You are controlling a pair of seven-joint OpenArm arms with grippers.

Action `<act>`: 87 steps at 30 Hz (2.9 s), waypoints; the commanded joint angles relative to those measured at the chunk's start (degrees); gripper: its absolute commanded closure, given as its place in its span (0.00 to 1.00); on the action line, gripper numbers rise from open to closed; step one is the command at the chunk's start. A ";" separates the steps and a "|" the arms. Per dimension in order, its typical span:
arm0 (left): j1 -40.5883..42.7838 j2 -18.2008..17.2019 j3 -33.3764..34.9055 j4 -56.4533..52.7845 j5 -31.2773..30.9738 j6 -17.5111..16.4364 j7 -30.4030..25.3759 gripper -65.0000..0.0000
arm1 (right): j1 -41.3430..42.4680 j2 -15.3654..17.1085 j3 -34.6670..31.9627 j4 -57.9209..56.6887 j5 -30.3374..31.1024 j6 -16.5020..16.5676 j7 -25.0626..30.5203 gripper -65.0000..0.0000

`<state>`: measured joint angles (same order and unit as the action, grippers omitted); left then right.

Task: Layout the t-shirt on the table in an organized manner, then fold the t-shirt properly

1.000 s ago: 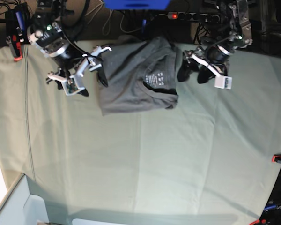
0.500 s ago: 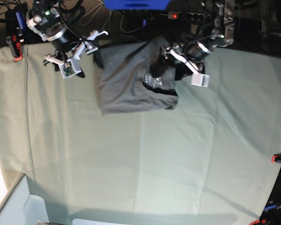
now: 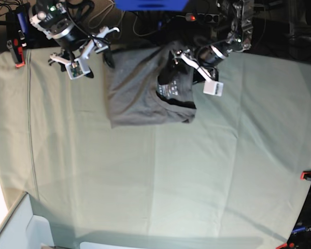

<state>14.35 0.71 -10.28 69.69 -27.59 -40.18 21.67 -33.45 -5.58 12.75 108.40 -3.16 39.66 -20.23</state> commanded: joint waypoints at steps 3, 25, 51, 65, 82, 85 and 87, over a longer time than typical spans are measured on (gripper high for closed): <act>-3.49 0.04 0.66 -2.31 0.39 0.18 0.53 0.54 | -0.26 0.00 0.13 1.18 0.92 0.34 1.46 0.45; -31.89 -1.37 31.34 -13.91 31.15 0.18 0.09 1.00 | 0.62 0.27 11.11 1.18 1.18 0.34 1.46 0.45; -51.76 7.16 50.86 -36.77 31.51 0.18 -10.46 0.96 | 4.05 0.27 18.94 0.92 1.09 0.34 1.46 0.45; -54.13 7.77 50.94 -32.46 31.51 0.18 -10.20 0.52 | 4.05 0.18 18.85 1.01 1.00 0.34 1.46 0.45; -48.77 -5.77 35.12 -14.17 30.98 0.18 0.00 0.53 | 4.84 0.00 18.94 0.83 1.18 0.34 1.46 0.45; -41.56 -8.05 20.09 -6.61 30.98 0.18 6.94 0.53 | 5.36 0.00 19.03 0.66 1.18 0.34 1.28 0.45; -35.67 -8.58 9.45 -0.11 30.98 0.18 11.60 0.53 | 5.54 -0.09 19.03 0.66 1.18 0.34 1.28 0.48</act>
<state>-19.92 -7.94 -1.45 68.62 4.38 -40.03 34.96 -27.53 -5.85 31.51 108.12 -2.57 39.66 -20.16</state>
